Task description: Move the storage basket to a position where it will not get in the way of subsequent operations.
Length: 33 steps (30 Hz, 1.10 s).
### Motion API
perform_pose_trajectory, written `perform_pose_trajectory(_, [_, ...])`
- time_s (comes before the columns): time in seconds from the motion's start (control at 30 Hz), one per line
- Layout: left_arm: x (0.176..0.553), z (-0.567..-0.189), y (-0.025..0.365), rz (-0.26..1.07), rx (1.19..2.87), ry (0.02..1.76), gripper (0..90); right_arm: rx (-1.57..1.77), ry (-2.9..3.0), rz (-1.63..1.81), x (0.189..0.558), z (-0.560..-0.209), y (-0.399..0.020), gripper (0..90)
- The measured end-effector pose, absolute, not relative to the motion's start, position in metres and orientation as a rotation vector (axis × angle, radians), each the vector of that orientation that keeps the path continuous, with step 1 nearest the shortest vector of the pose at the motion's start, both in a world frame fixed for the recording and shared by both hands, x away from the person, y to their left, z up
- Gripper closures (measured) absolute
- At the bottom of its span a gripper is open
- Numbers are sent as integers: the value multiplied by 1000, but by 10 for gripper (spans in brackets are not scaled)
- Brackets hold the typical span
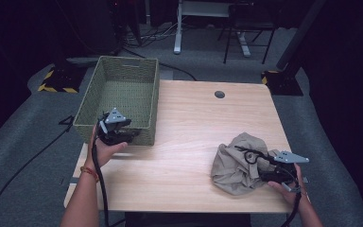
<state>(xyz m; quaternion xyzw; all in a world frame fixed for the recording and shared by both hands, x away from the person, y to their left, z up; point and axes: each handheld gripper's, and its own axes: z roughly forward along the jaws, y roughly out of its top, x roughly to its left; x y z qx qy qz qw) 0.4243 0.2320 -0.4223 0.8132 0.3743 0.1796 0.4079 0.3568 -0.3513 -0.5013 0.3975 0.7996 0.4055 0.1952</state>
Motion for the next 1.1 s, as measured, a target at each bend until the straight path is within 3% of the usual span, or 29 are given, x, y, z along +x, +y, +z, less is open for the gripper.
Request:
perform_pose_trajectory(0.23, [425, -422, 233, 447, 2045, 967, 391, 1113, 2240, 1139, 357, -501, -351, 241])
perform_pose_trajectory(0.37, [415, -418, 228, 512, 2055, 969, 338, 1111, 2240, 1137, 357, -501, -351, 241])
perform_pose_trajectory(0.4, [411, -415, 228, 513, 2039, 957, 284, 1111, 2241, 1137, 357, -501, -351, 241])
perform_pose_trajectory(0.6, [387, -394, 223, 526, 1990, 876, 234, 1111, 2240, 1136, 357, -501, -351, 241])
perform_pose_trajectory(0.9, [344, -396, 181, 488, 2036, 729, 213, 1108, 2254, 1106, 357, -498, -344, 245])
perform_pose_trajectory(1.1, [330, -415, 133, 386, 2099, 618, 208, 1070, 2290, 1092, 355, -490, -325, 317])
